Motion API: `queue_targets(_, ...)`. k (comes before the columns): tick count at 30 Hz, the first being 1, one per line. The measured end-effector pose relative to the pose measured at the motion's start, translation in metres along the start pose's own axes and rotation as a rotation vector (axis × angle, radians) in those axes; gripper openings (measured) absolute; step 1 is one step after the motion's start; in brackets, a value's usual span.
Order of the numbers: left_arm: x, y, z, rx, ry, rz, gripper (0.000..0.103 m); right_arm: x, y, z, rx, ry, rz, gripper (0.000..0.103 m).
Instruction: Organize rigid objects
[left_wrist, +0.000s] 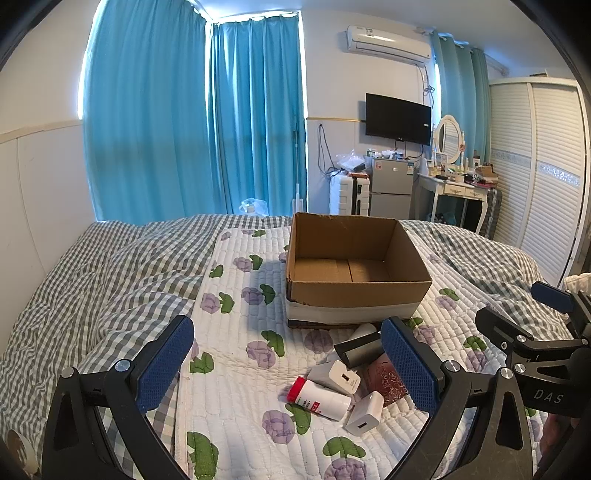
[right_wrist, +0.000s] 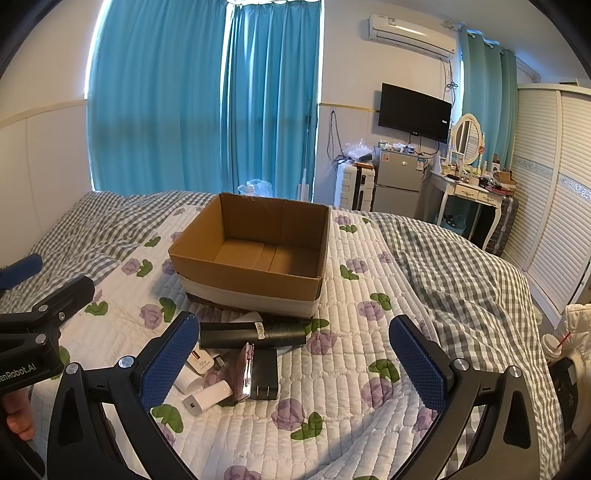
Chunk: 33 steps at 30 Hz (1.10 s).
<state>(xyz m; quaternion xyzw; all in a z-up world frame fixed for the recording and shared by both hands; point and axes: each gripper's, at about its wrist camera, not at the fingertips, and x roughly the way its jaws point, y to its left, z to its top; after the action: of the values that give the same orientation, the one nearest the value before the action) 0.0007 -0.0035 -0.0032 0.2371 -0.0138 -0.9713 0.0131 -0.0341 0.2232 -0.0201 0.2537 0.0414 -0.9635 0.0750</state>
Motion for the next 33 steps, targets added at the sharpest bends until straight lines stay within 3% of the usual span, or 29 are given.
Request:
queue_targets(23,-0.013,-0.006,0.01,-0.007,-0.035,-0.047,0.103,-0.012,-0.003,0.006,-0.009,-0.01,-0.028,0.103)
queue_targets(25,-0.007,-0.007,0.009,-0.01,-0.01,-0.062,0.103,-0.01,-0.006,0.006,-0.011,0.004,-0.038,0.103)
queue_targets(30,0.039,-0.018,-0.015,-0.047,0.167,-0.109,0.103,0.016,-0.016,-0.008,-0.015,0.109,-0.032,0.103)
queue_targets(33,0.066,-0.033,-0.036,0.004,0.256,-0.102,0.103,0.042,-0.021,-0.027,-0.009,0.198,-0.036,0.103)
